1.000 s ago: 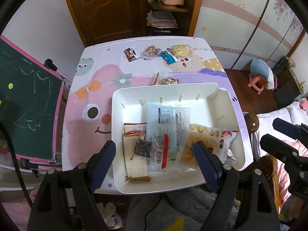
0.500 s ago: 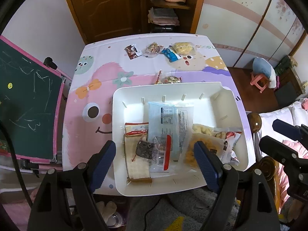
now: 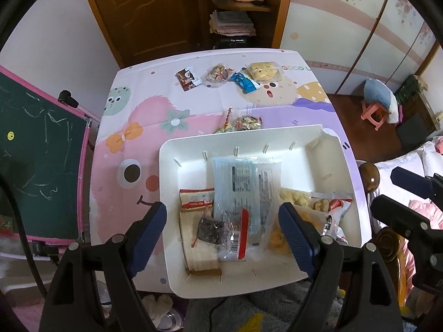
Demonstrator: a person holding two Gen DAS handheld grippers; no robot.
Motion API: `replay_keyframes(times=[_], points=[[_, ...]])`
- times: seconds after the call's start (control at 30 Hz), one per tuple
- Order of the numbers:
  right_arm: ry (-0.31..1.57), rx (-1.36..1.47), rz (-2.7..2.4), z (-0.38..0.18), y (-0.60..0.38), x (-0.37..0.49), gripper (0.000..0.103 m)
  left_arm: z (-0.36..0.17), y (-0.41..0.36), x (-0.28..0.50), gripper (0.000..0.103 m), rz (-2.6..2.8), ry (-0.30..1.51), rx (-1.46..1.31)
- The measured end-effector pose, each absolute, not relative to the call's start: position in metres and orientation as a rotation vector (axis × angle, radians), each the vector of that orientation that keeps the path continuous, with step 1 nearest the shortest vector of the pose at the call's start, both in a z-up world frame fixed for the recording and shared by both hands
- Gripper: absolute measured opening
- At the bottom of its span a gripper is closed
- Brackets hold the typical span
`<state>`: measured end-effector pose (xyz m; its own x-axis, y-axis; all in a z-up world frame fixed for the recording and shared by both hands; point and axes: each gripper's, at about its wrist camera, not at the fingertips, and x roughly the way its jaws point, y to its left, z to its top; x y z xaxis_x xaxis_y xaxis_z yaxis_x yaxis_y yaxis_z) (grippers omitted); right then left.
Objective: Organize snacks
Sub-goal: 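Open both tools and move them back toward the remaining snacks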
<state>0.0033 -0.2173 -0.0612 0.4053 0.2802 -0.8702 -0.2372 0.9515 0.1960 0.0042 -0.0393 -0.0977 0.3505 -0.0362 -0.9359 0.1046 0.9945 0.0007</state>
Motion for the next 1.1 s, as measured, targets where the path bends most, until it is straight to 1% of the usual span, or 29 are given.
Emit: replay_keyframes(times=[0.3, 0.57, 0.8, 1.0, 1.03, 1.07, 1.1], points=[[1.142, 0.069, 0.296, -0.071, -0.221, 0.039, 0.064, -0.097, -0.028, 0.046, 0.082, -0.084, 1.210, 0.048], [1.176, 0.078, 0.253, -0.077, -0.228, 0.095, 0.064, -0.082, -0.016, 0.110, 0.082, -0.089, 1.159, 0.069], [1.169, 0.108, 0.190, -0.066, -0.244, 0.175, 0.064, -0.068, -0.003, 0.191, 0.082, -0.094, 1.107, 0.075], [1.177, 0.148, 0.154, -0.065, -0.254, 0.255, 0.064, -0.081, 0.012, 0.270, 0.082, -0.055, 1.099, 0.078], [1.184, 0.158, 0.154, -0.069, -0.255, 0.268, 0.065, -0.087, 0.015, 0.284, 0.082, -0.043, 1.103, 0.074], [1.189, 0.173, 0.154, -0.075, -0.256, 0.281, 0.069, -0.094, 0.018, 0.295, 0.082, -0.035, 1.106, 0.071], [1.192, 0.182, 0.146, -0.081, -0.257, 0.294, 0.075, -0.103, 0.021, 0.309, 0.082, -0.024, 1.115, 0.065]])
